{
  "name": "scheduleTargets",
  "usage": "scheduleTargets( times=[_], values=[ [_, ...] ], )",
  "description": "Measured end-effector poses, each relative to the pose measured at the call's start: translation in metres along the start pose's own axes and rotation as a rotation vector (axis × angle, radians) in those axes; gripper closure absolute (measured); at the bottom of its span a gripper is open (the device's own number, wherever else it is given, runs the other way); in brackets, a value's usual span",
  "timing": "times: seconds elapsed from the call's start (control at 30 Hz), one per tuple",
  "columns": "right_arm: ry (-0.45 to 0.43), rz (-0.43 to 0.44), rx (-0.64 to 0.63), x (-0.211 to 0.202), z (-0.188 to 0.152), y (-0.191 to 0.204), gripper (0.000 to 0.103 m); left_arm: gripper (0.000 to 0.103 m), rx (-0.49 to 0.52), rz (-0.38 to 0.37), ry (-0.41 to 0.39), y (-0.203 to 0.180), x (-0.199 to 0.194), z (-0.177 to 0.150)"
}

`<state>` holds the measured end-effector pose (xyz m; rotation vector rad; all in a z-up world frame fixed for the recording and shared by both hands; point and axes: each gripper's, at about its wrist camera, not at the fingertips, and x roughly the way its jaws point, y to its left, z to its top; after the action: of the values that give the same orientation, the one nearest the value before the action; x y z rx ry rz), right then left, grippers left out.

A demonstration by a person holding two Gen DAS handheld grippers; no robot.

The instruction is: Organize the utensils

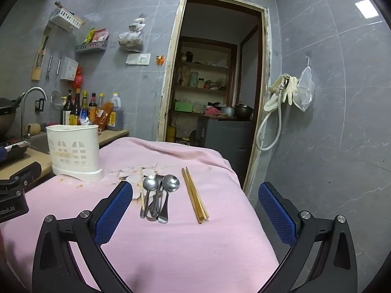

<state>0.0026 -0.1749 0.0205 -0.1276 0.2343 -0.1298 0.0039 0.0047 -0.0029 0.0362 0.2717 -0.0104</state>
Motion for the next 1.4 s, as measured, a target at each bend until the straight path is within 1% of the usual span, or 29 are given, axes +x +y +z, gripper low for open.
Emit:
scheduleTargets(
  times=[0.3, 0.4, 0.5, 0.87, 0.9, 1.4],
  values=[
    [0.006, 0.001, -0.001, 0.0002, 0.0005, 0.001, 0.0, 0.003, -0.001, -0.005, 0.006, 0.0004, 0.0008, -0.0015],
    [0.009, 0.001, 0.001, -0.006, 0.001, 0.0031, 0.0, 0.003, 0.0, -0.006, 0.007, 0.0009, 0.0008, -0.003],
    [0.011, 0.004, 0.0, -0.0005, -0.0006, 0.003, 0.0, 0.003, 0.0, -0.006, 0.009, 0.0013, 0.0001, -0.0046],
    [0.01, 0.003, -0.004, 0.0002, -0.0006, 0.0039, 0.0, 0.003, -0.001, -0.009, 0.015, -0.0009, 0.0027, -0.0094],
    [0.011, 0.004, -0.004, 0.0008, -0.0005, 0.0033, 0.0, 0.003, -0.004, -0.008, 0.016, -0.0008, 0.0044, -0.0054],
    [0.012, 0.004, -0.003, 0.0008, -0.0003, 0.003, 0.0, 0.003, 0.002, -0.01, 0.019, -0.0019, 0.0049, -0.006]
  ],
)
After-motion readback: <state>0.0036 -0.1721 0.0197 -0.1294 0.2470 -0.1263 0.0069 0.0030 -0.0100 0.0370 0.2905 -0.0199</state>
